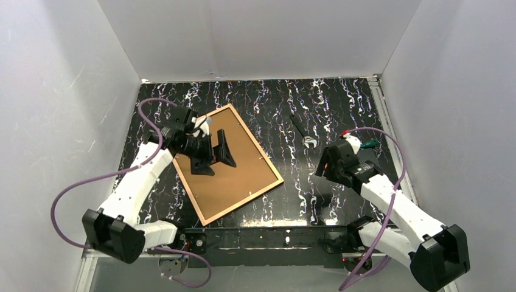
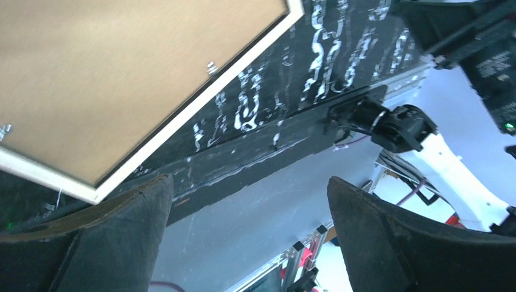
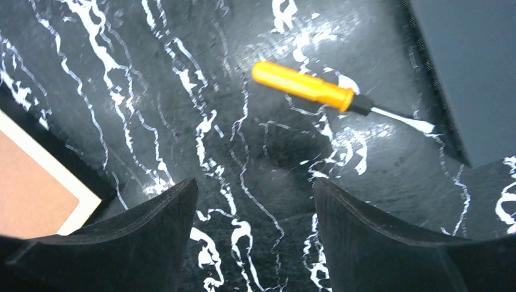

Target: Take the photo out of the frame

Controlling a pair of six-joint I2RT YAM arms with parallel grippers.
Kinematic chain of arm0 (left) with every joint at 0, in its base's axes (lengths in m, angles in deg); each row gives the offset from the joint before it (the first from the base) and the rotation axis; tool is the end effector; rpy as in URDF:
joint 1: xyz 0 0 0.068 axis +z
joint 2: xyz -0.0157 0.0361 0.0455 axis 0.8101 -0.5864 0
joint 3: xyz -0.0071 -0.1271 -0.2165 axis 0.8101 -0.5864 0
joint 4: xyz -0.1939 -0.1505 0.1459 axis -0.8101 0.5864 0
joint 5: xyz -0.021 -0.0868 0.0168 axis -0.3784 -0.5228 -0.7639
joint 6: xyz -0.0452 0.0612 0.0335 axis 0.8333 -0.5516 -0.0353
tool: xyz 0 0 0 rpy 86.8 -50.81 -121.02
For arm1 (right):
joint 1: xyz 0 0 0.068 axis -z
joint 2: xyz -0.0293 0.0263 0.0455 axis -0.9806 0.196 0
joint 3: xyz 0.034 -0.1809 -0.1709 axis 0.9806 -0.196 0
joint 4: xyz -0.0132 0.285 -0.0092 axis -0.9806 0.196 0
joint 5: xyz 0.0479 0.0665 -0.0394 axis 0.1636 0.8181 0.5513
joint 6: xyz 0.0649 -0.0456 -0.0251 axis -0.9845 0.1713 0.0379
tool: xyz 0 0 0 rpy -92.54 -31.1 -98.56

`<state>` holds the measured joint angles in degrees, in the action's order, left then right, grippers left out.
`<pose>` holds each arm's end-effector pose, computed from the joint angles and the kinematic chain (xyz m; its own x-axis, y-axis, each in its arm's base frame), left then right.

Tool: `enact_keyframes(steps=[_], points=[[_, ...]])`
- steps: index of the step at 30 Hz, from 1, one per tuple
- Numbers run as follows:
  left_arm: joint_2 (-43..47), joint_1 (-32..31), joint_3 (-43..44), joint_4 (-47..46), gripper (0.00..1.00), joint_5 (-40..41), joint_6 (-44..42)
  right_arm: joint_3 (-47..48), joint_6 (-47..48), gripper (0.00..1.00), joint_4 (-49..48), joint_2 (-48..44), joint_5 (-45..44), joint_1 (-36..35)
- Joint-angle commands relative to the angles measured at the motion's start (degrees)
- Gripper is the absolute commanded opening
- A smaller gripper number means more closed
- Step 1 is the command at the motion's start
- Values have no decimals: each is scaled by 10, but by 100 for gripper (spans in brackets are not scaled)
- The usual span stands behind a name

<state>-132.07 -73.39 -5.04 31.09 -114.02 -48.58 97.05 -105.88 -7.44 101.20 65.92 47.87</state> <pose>0.2957 -0.1386 0.3257 -0.7296 -0.2261 -0.6454 0.3493 0.6882 -0.6359 0.2247 0.1031 0.1715 -0.7076 0.2926 -0.6432 0.2369 0.9558 0.1742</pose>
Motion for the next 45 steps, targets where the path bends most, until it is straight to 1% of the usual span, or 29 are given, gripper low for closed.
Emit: enact_keyframes(steps=[1, 3, 5, 6, 9, 13, 16, 20, 27, 28, 30, 31, 33, 36, 37, 38, 41, 45], points=[[-55, -16, 60, 24, 98, -78, -29, 20, 75, 78, -5, 3, 44, 75], [-73, -19, 66, 17, 98, -82, -36, 39, 119, 78, -21, 32, 104, 122], [-85, -21, 66, 16, 98, -90, -53, 57, 155, 78, -31, 75, 142, 150], [-88, -21, 63, 18, 98, -90, -64, 69, 172, 78, -29, 95, 158, 157], [-78, -24, 39, 21, 98, -59, -91, 92, 220, 80, -33, 147, 164, 164], [-64, -25, -7, -10, 98, -41, -101, 109, 266, 80, -49, 199, 229, 203], [-63, -25, -18, -15, 98, -60, -97, 123, 292, 78, -44, 234, 218, 205], [-49, -25, -37, -36, 98, -74, -84, 133, 310, 73, -39, 276, 225, 205], [-42, -25, -42, -43, 98, -84, -77, 125, 291, 67, -41, 284, 218, 201], [-42, -25, -43, -44, 98, -86, -76, 124, 287, 66, -44, 284, 204, 201], [-43, -25, -44, -46, 98, -86, -75, 129, 278, 59, -40, 291, 189, 199], [-43, -25, -44, -46, 98, -85, -75, 133, 273, 53, -38, 294, 188, 196], [-44, -25, -45, -46, 98, -86, -75, 139, 264, 45, -38, 301, 193, 187], [-48, -25, -46, -48, 98, -91, -74, 152, 234, 23, -43, 312, 207, 168], [-49, -25, -46, -49, 98, -95, -73, 158, 223, 8, -44, 317, 206, 159], [-50, -25, -47, -52, 98, -99, -72, 163, 206, 1, -45, 320, 196, 148], [-54, -26, -52, -62, 98, -105, -73, 169, 159, 1, -51, 304, 156, 108], [-62, -29, -57, -77, 98, -126, -71, 151, 106, 1, -95, 248, 169, 76]])
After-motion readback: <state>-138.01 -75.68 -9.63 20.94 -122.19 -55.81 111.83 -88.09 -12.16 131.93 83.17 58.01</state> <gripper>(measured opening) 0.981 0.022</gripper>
